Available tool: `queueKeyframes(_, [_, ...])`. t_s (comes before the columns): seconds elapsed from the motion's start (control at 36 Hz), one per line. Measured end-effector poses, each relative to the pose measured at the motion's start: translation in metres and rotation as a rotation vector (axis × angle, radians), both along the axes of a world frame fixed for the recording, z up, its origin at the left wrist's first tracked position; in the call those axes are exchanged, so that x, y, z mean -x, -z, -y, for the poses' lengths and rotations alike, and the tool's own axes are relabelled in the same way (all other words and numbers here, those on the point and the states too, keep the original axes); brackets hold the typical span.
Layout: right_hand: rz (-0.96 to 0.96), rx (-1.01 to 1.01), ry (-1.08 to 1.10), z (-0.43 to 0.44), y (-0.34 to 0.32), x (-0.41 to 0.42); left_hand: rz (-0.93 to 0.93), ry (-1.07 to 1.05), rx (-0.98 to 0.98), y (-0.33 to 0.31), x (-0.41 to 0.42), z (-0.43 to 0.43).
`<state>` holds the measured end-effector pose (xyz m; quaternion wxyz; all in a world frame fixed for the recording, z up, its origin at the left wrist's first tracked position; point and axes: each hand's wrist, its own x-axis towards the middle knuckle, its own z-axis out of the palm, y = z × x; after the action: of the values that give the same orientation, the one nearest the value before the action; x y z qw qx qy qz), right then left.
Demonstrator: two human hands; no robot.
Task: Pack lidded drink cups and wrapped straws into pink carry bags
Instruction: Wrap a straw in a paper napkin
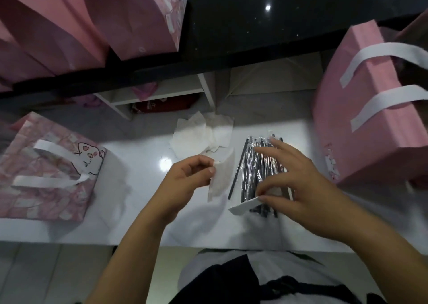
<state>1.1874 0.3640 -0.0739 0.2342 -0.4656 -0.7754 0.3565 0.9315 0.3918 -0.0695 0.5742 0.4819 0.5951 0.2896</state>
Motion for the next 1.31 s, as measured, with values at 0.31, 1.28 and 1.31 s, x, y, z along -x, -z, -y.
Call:
queueKeyframes(0.31, [0.164,0.054,-0.202,-0.019,-0.018,0.01,-0.129,0.281,0.114,-0.018,-0.048,0.019])
queueKeyframes(1.28, [0.068,0.095,0.054,0.012,0.018,-0.008,-0.258,0.221,-0.009,0.004,-0.057,0.023])
queueKeyframes(1.31, [0.069,0.089,0.053,0.013,0.018,-0.007,-0.273,0.24,-0.01,0.003,-0.057,0.023])
